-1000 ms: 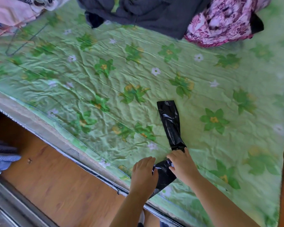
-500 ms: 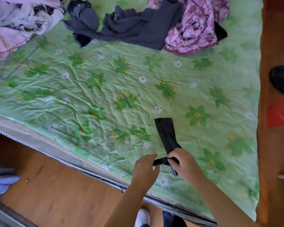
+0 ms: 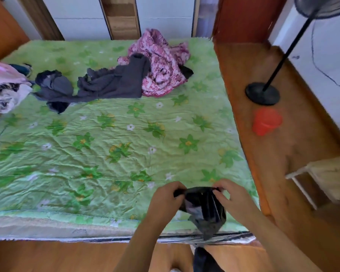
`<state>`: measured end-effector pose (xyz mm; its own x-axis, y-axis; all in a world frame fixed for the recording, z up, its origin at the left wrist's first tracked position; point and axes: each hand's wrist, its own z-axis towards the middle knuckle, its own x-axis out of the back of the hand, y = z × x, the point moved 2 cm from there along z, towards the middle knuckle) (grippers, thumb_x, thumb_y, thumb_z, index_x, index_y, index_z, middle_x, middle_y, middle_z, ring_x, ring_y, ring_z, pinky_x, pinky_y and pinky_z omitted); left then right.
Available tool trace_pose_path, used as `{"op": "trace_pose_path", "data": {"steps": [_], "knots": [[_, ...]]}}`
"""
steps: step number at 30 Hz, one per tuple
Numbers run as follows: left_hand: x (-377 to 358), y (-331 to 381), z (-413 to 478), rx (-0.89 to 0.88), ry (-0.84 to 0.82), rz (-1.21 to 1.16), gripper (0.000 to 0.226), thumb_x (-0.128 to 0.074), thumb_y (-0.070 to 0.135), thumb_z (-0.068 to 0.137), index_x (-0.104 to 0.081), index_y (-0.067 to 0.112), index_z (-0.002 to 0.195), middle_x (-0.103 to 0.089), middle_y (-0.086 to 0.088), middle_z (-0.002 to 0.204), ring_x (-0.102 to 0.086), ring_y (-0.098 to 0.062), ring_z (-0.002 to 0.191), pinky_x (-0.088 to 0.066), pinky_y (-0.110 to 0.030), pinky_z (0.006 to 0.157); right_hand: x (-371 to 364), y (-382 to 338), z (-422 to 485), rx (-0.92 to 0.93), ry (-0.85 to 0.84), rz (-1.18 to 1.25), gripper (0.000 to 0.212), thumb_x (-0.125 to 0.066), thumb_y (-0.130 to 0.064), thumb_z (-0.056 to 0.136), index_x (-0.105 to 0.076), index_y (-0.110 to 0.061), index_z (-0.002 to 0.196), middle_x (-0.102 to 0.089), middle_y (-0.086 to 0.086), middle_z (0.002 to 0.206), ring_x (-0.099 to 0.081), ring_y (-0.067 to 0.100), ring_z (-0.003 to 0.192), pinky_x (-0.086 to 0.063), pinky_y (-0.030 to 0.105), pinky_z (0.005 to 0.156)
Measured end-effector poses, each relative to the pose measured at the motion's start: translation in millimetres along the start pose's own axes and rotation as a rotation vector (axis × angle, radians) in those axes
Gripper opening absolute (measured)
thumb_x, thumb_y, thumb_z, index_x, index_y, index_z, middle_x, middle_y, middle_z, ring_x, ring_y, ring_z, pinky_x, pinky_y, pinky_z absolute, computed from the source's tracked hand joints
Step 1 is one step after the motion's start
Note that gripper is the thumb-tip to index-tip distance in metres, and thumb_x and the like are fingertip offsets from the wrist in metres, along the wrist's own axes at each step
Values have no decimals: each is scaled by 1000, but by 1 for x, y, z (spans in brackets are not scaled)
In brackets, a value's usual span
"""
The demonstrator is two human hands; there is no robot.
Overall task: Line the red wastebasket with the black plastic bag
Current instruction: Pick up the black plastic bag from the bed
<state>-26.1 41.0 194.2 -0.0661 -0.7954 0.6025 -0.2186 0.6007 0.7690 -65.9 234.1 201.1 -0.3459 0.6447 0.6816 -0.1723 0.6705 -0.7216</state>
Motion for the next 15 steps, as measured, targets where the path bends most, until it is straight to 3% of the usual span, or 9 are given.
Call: {"op": "trace_pose_path", "data": {"steps": [6, 9, 15], "knots": [[-42, 95, 0, -206, -205, 31, 14, -56, 10, 79, -65, 19, 84, -66, 1, 81, -58, -14, 75, -44, -25, 65, 54, 16, -57, -41, 98, 209, 27, -66, -24, 82, -52, -42, 97, -60, -15, 98, -54, -4, 94, -36, 3, 79], [-72, 137, 2, -289, -309, 68, 18, -56, 8, 78, -66, 17, 91, -66, -2, 83, -55, -13, 73, -41, -20, 61, 78, 30, -79, -68, 158, 241, 27, -64, -29, 80, -51, -49, 94, -60, -21, 95, -50, -9, 94, -36, 3, 77], [-155, 208, 17, -351, -444, 156, 14, -56, 7, 76, -64, 16, 84, -65, -3, 82, -56, -17, 78, -41, -24, 64, 141, 102, -116, -260, 338, 409, 42, -58, 4, 78, -61, -38, 76, -65, -5, 79, -60, 9, 79, -45, 23, 72]]}}
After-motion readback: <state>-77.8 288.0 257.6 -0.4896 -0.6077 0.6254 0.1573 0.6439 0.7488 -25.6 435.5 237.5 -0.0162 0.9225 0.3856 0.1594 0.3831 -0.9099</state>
